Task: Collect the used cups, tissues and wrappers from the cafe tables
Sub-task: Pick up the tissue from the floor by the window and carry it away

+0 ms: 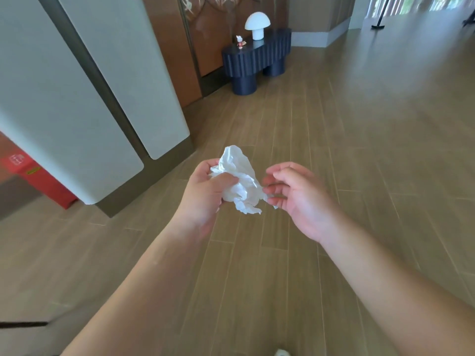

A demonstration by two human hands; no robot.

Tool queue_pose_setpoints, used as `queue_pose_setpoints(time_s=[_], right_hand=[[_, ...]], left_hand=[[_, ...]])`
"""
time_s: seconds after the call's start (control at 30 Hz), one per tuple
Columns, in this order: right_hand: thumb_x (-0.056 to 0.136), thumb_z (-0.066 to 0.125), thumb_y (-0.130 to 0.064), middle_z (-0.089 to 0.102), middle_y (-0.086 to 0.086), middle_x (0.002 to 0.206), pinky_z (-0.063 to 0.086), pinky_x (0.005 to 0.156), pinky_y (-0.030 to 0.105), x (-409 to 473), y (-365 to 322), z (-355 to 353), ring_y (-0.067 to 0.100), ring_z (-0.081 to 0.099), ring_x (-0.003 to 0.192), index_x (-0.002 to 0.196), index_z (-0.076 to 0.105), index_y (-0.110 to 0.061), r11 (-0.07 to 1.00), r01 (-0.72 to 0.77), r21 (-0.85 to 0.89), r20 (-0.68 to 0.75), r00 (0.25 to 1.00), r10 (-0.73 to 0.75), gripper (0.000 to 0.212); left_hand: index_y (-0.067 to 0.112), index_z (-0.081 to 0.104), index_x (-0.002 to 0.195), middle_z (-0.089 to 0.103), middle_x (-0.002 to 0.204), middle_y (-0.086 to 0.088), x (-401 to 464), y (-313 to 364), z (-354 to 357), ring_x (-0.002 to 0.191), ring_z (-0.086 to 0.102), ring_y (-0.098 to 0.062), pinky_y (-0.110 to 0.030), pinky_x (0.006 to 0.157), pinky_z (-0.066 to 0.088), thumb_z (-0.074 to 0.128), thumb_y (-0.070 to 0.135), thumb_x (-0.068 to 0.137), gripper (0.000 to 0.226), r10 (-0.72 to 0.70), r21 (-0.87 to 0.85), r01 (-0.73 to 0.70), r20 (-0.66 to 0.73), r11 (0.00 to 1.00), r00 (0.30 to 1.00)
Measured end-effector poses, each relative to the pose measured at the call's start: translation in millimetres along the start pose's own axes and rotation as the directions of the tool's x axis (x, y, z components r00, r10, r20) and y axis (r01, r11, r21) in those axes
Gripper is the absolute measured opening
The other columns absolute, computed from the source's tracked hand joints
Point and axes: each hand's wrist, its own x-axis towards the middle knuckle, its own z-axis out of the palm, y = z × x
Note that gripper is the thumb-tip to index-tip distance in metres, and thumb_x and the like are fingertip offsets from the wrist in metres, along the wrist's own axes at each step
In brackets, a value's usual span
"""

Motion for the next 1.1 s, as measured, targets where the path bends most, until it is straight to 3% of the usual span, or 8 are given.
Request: queue_pose_setpoints(time_s=[0.07, 0.33, 0.77, 0.9, 1.1], right_hand=[[0.081, 0.055, -0.017, 0.070, -0.002, 0.077, 0.053, 0.063, 0.027, 21.1, -2.2, -2.4, 0.013, 0.066, 0.070, 0.088, 0.068, -0.015, 1.000, -0.003, 0.002, -0.005, 1.000, 0.003, 0.016], [0.092, 0.051, -0.006, 0.069, -0.001, 0.081, 0.053, 0.064, 0.027, 115.0, 1.4, -10.2, 0.013, 0.066, 0.073, 0.086, 0.069, -0.018, 0.998, 0.000, -0.068, -0.093, 0.996, -0.006, 0.022], [0.093, 0.050, -0.004, 0.069, 0.001, 0.084, 0.052, 0.066, 0.029, 346.6, -11.7, 40.2, 0.014, 0.065, 0.076, 0.087, 0.068, -0.016, 0.988, -0.009, -0.152, -0.261, 0.965, -0.031, 0.022], [0.084, 0.057, -0.013, 0.071, -0.002, 0.081, 0.052, 0.064, 0.028, 406.2, -16.0, 61.3, 0.013, 0.067, 0.074, 0.081, 0.070, -0.021, 0.990, 0.017, -0.143, -0.265, 0.963, -0.055, 0.016], [0.094, 0.052, -0.005, 0.071, -0.003, 0.080, 0.052, 0.066, 0.029, 480.8, -24.6, 78.5, 0.014, 0.067, 0.076, 0.083, 0.070, -0.019, 0.987, 0.036, -0.159, -0.281, 0.956, -0.080, 0.025]], left_hand=[[0.013, 0.060, 0.118, 0.077, 0.089, -0.001, 23.6, 3.2, -0.1, 0.077, 0.074, -0.021, -0.034, 0.066, 0.057, 0.068, 0.015, 0.073, 0.046, -0.001, -0.003, 0.001, 0.000, 1.000, 1.000], [0.016, 0.060, 0.116, 0.076, 0.085, 0.000, 134.3, -6.7, -17.4, 0.073, 0.073, -0.019, -0.031, 0.068, 0.055, 0.071, 0.017, 0.072, 0.045, -0.048, -0.025, 0.049, 0.037, 0.999, 0.998], [0.016, 0.060, 0.121, 0.077, 0.091, -0.003, 402.8, 12.5, -76.6, 0.080, 0.072, -0.023, -0.045, 0.083, 0.052, 0.071, 0.017, 0.072, 0.050, -0.092, -0.075, 0.106, 0.161, 0.992, 0.983], [0.015, 0.060, 0.122, 0.077, 0.091, -0.001, 467.7, 28.9, -98.4, 0.080, 0.073, -0.021, -0.043, 0.083, 0.052, 0.070, 0.018, 0.072, 0.050, -0.080, -0.085, 0.097, 0.187, 0.992, 0.979], [0.016, 0.060, 0.119, 0.077, 0.090, 0.000, 535.6, 51.9, -112.3, 0.078, 0.073, -0.019, -0.035, 0.074, 0.053, 0.069, 0.016, 0.073, 0.047, -0.052, -0.080, 0.072, 0.228, 0.994, 0.972]])
